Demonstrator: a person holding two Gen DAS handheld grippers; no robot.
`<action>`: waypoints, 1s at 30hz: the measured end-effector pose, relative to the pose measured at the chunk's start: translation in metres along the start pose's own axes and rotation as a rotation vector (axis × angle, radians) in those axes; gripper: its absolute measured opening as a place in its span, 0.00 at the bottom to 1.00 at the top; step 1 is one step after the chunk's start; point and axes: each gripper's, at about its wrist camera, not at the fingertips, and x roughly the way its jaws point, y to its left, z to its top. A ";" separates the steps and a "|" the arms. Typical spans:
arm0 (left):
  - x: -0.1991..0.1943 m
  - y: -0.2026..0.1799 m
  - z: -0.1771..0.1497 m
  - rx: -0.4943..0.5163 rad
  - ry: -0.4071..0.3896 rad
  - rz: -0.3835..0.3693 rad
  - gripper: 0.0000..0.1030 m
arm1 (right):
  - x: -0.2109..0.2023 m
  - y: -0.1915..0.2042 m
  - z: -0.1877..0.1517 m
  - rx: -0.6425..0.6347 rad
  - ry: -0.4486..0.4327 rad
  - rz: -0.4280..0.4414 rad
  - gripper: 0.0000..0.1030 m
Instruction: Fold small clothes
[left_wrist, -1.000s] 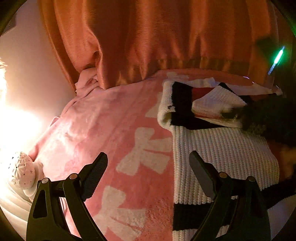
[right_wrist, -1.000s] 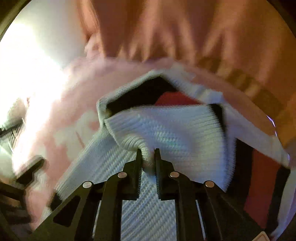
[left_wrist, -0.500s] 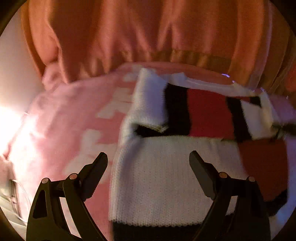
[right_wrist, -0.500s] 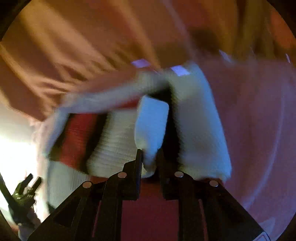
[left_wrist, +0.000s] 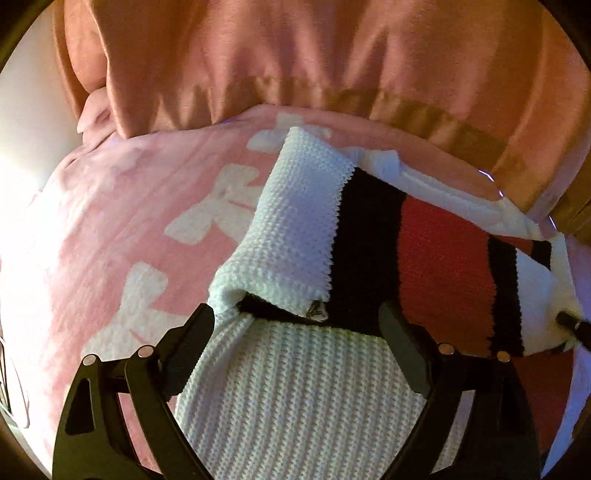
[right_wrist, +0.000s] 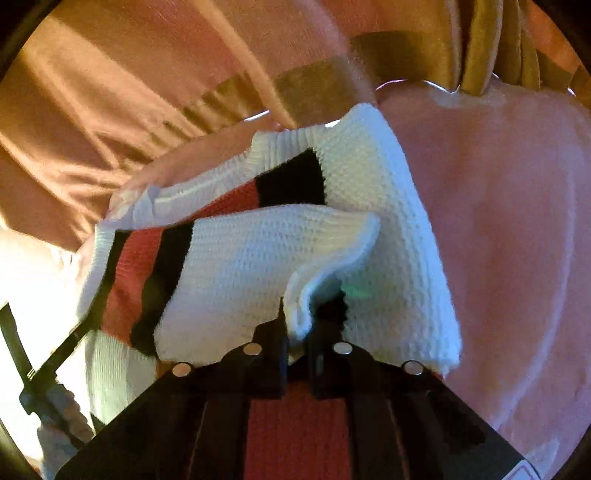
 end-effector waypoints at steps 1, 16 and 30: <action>0.000 0.001 0.001 0.000 -0.005 0.008 0.85 | -0.009 0.006 0.006 -0.012 -0.038 0.014 0.06; -0.004 -0.007 -0.002 0.005 -0.017 -0.007 0.85 | -0.005 -0.001 0.008 -0.009 -0.063 -0.040 0.06; 0.034 0.062 0.023 -0.446 0.130 -0.382 0.86 | 0.002 0.006 0.006 -0.047 -0.049 -0.074 0.07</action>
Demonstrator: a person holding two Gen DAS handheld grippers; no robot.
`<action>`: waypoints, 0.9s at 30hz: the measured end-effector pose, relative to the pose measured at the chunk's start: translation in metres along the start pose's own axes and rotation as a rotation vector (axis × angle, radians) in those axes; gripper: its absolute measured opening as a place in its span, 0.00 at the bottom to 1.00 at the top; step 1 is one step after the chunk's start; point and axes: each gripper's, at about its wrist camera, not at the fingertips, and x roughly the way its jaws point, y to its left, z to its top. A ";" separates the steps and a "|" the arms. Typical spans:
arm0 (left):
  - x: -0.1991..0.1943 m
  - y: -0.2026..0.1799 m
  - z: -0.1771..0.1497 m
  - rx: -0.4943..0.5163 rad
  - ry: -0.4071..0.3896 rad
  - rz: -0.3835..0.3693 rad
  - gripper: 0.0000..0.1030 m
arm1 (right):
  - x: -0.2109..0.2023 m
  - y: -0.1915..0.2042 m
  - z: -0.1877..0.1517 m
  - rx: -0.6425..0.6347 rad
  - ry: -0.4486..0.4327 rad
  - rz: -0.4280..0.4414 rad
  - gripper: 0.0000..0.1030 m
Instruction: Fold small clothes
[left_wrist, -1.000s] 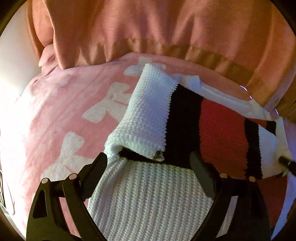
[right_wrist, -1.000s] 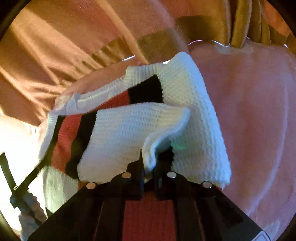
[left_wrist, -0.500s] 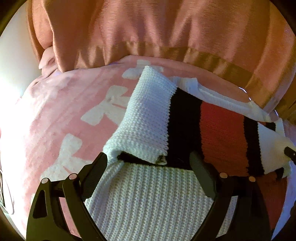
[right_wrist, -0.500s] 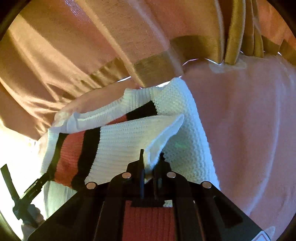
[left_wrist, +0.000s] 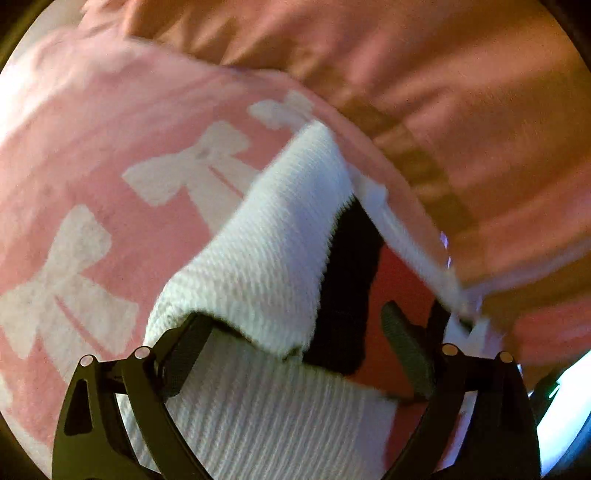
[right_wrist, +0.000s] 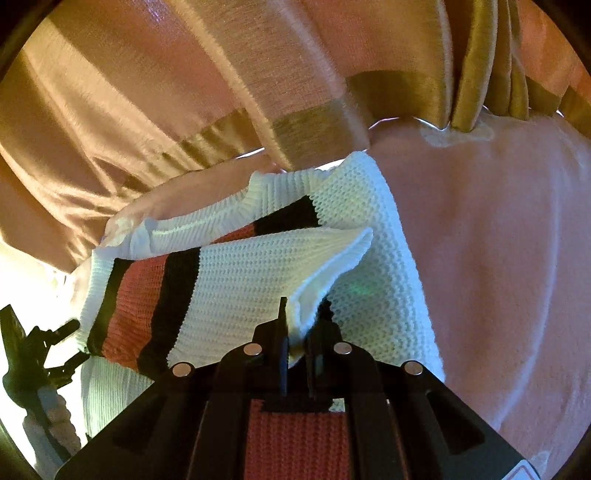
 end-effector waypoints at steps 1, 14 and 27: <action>0.001 0.006 0.005 -0.033 -0.005 -0.015 0.83 | 0.001 0.000 0.000 -0.006 0.002 -0.004 0.08; -0.011 -0.003 0.003 0.062 -0.128 0.245 0.16 | -0.073 0.038 0.033 -0.127 -0.233 0.180 0.07; 0.001 -0.013 -0.011 0.171 -0.162 0.364 0.16 | -0.027 -0.013 0.027 -0.052 -0.116 0.063 0.06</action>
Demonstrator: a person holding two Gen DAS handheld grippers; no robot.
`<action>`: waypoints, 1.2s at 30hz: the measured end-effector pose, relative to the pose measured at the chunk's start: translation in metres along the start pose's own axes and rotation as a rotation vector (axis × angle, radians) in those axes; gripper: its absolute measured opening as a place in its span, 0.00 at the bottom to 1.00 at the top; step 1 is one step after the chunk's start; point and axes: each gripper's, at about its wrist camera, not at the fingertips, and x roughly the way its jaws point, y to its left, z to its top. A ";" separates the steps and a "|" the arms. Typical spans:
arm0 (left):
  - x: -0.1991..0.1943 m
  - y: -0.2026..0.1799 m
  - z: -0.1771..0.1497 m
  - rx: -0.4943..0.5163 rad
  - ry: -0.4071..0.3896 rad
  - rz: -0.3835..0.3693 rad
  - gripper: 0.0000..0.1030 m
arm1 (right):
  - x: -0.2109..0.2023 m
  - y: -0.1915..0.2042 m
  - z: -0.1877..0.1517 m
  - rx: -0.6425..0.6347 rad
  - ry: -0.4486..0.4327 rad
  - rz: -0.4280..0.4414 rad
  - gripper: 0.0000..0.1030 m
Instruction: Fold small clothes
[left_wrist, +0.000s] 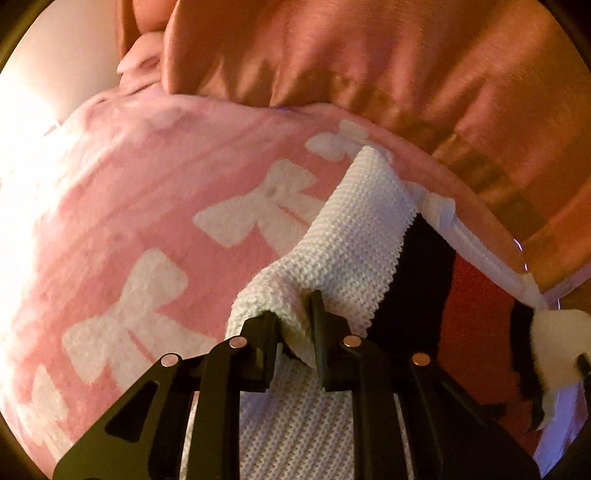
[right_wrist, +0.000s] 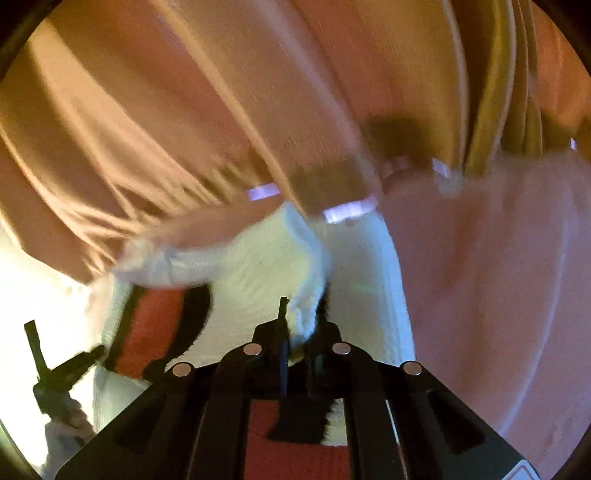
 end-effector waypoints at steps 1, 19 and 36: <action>0.002 0.000 0.000 0.000 0.009 -0.006 0.16 | 0.007 -0.006 -0.002 0.007 0.018 -0.023 0.06; 0.004 0.003 -0.005 0.028 0.045 -0.005 0.18 | -0.019 0.116 -0.002 -0.215 0.033 0.068 0.32; 0.007 0.005 -0.004 0.063 0.077 -0.024 0.19 | 0.214 0.331 0.002 -0.576 0.314 0.192 0.04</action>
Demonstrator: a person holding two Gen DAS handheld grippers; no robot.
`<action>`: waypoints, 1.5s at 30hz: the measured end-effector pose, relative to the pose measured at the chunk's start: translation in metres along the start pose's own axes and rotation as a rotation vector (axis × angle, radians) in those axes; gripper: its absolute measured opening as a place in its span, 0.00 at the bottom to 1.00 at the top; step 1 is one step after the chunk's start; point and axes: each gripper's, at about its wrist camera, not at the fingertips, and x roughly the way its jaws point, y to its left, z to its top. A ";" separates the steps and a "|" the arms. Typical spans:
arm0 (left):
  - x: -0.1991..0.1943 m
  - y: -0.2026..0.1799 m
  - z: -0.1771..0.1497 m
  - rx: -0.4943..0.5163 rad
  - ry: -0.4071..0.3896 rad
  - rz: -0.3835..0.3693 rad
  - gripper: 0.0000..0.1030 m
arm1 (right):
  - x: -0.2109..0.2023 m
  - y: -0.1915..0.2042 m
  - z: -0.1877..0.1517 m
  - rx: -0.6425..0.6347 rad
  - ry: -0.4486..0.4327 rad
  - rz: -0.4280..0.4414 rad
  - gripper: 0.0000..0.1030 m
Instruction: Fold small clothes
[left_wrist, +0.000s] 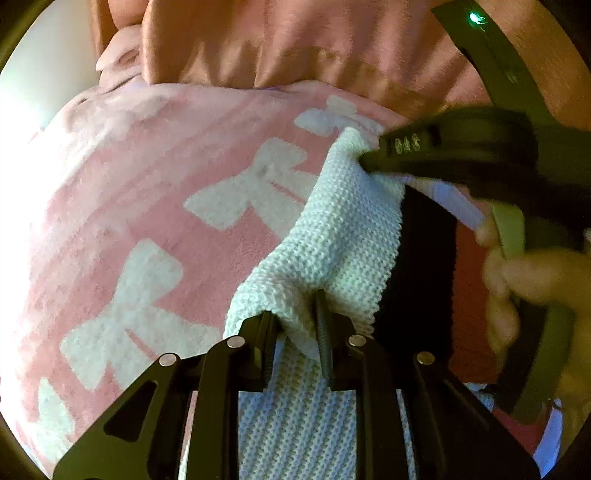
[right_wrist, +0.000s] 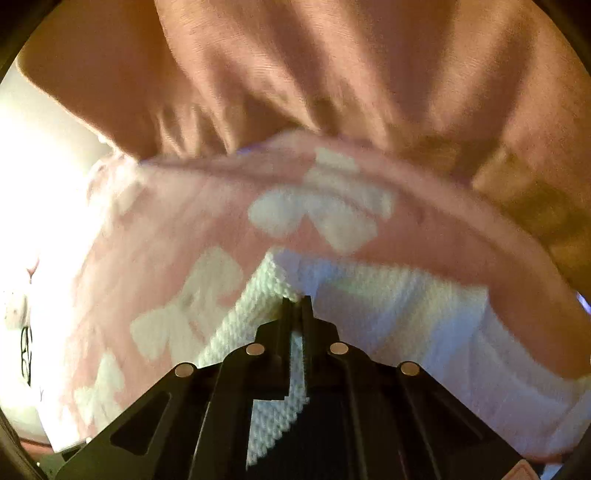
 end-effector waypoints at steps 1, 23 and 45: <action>0.000 0.000 0.000 -0.002 0.003 -0.002 0.19 | -0.001 0.001 0.005 -0.001 -0.023 -0.008 0.03; 0.002 -0.006 -0.001 0.014 -0.004 0.041 0.20 | -0.198 -0.189 -0.255 0.516 -0.101 -0.280 0.37; -0.004 0.002 0.001 0.033 -0.009 0.049 0.20 | -0.178 -0.217 -0.257 0.608 -0.130 -0.211 0.08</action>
